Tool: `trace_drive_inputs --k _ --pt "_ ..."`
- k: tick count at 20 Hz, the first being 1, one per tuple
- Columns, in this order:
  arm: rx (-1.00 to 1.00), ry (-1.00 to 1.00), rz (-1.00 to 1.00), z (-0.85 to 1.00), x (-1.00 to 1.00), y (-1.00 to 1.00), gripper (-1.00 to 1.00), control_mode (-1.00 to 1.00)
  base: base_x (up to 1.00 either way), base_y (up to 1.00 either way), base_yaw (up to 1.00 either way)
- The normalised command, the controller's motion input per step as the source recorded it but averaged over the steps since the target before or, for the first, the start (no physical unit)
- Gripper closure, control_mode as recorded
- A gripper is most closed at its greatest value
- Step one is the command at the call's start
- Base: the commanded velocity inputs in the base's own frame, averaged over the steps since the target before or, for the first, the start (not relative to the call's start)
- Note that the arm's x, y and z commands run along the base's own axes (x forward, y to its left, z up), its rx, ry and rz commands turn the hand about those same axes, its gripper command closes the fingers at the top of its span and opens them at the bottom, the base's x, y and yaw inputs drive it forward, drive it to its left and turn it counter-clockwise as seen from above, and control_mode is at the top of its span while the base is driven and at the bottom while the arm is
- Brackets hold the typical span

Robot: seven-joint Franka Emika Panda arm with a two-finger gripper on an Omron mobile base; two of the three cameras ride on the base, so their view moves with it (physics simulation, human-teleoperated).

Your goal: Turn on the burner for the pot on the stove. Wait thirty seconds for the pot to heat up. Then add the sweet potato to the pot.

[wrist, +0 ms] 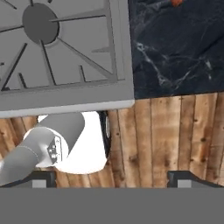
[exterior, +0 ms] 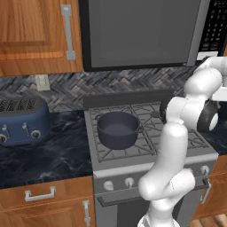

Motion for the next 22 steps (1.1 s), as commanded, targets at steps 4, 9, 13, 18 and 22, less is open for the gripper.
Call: trace_drive_inputs --k 4,9,13,18,22 --pt "0.11 0.06 0.14 -0.40 0.60 -0.37 -1.00 -1.00 0.00 0.00 0.00" --pt "0.17 -0.01 0.07 -0.34 0.54 -0.23 -1.00 -1.00 0.00 0.00 0.00" --pt "0.16 -0.16 0.00 -0.33 0.26 -0.11 -1.00 -1.00 0.00 0.00 0.00" --pt "0.12 -0.20 0.00 -0.34 0.06 -0.08 -1.00 -1.00 0.00 0.00 0.00" --pt "0.02 -0.24 0.00 -0.25 0.16 -0.18 -1.00 -1.00 0.00 0.00 0.00"
